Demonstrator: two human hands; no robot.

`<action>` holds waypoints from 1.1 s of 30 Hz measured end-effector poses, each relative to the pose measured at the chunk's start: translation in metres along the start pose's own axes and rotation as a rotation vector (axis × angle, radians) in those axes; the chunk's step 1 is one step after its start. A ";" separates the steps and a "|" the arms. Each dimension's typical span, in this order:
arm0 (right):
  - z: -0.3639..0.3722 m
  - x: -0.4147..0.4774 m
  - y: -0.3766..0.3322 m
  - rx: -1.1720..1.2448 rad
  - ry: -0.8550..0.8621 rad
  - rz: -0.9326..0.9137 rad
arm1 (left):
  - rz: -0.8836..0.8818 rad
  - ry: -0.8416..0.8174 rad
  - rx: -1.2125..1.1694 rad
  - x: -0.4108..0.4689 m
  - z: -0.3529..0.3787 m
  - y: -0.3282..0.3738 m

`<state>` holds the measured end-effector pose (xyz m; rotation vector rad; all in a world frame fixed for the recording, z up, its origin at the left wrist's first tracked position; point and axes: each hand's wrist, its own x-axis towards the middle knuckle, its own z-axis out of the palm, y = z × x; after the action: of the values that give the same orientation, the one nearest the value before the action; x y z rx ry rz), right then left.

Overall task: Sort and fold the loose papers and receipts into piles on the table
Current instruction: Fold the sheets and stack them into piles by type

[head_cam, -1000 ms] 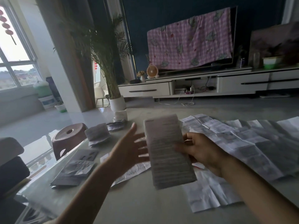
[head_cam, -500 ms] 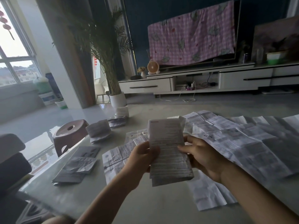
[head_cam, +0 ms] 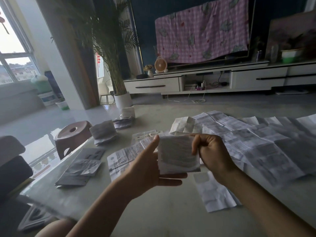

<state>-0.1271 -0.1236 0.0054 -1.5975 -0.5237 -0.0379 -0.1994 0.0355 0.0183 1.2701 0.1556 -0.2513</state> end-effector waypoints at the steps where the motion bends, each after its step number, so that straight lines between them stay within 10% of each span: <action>1: 0.000 0.000 0.000 -0.018 0.007 -0.037 | -0.018 -0.064 -0.013 -0.002 0.001 0.001; 7: 0.000 -0.003 -0.001 -0.053 -0.083 -0.140 | 0.062 -0.037 0.021 -0.006 0.004 -0.001; 13: 0.003 -0.003 -0.013 0.158 -0.273 0.341 | 0.332 0.249 0.165 -0.004 0.004 -0.012; 24: 0.010 -0.014 -0.001 0.088 -0.398 0.335 | 0.363 0.421 0.202 -0.008 -0.005 -0.031; 33: 0.051 -0.037 0.033 -0.337 0.052 0.040 | 0.476 0.692 0.401 -0.010 0.002 -0.071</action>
<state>-0.1633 -0.0868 -0.0435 -1.9303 -0.4613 -0.1432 -0.2287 0.0156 -0.0439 1.7104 0.3987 0.6054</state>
